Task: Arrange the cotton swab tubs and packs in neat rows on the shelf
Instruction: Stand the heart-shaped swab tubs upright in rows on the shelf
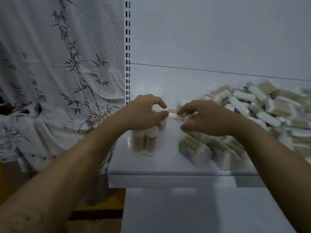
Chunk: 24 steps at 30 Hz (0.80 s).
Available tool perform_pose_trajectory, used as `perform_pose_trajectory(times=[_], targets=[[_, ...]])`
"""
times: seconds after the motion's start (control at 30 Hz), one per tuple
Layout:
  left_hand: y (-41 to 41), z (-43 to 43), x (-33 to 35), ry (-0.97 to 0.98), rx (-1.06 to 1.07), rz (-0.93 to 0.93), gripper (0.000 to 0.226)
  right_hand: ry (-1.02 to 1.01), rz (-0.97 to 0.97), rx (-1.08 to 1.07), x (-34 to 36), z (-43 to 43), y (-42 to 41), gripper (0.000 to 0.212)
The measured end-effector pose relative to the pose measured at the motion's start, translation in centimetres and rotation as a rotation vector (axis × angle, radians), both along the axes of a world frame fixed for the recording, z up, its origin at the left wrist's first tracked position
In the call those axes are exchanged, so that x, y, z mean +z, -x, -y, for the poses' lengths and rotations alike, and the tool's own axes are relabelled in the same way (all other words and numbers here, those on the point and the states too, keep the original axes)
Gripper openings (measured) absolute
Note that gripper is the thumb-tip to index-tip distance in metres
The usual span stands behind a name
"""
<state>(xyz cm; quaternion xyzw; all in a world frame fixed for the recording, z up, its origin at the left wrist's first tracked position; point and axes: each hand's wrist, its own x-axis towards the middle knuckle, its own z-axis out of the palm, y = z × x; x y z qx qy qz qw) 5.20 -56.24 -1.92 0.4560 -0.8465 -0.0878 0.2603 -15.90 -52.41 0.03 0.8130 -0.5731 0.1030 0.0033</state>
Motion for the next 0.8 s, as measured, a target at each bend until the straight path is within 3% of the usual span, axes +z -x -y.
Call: perform_pose_trajectory(times=[0.3, 0.37, 0.43, 0.53, 0.67, 0.8], targets=[[3.9, -5.8, -1.1, 0.149, -0.196, 0.308, 0.047, 0.014, -0.221, -0.063, -2.1, -6.3, 2.1, 0.066], [4.8, -6.7, -2.1, 0.098, -0.218, 0.36, 0.055, 0.018, -0.239, -0.078, -2.7, -6.4, 2.5, 0.064], [5.7, -7.2, -3.0, -0.01, -0.221, 0.346, 0.063, 0.036, -0.2, -0.097, -3.3, -6.3, 3.1, 0.056], [6.6, -7.4, -4.0, 0.025, -0.17, 0.31, 0.066, 0.029, -0.146, -0.097, -4.3, -6.1, 3.9, 0.045], [7.4, -7.3, -5.2, 0.057, -0.114, 0.284, 0.063, 0.025, -0.099, -0.084, -5.2, -5.8, 4.3, 0.046], [7.9, -7.4, -5.6, -0.063, -0.124, 0.159, 0.058, 0.035, -0.1, -0.024, -5.2, -6.0, 5.2, 0.049]])
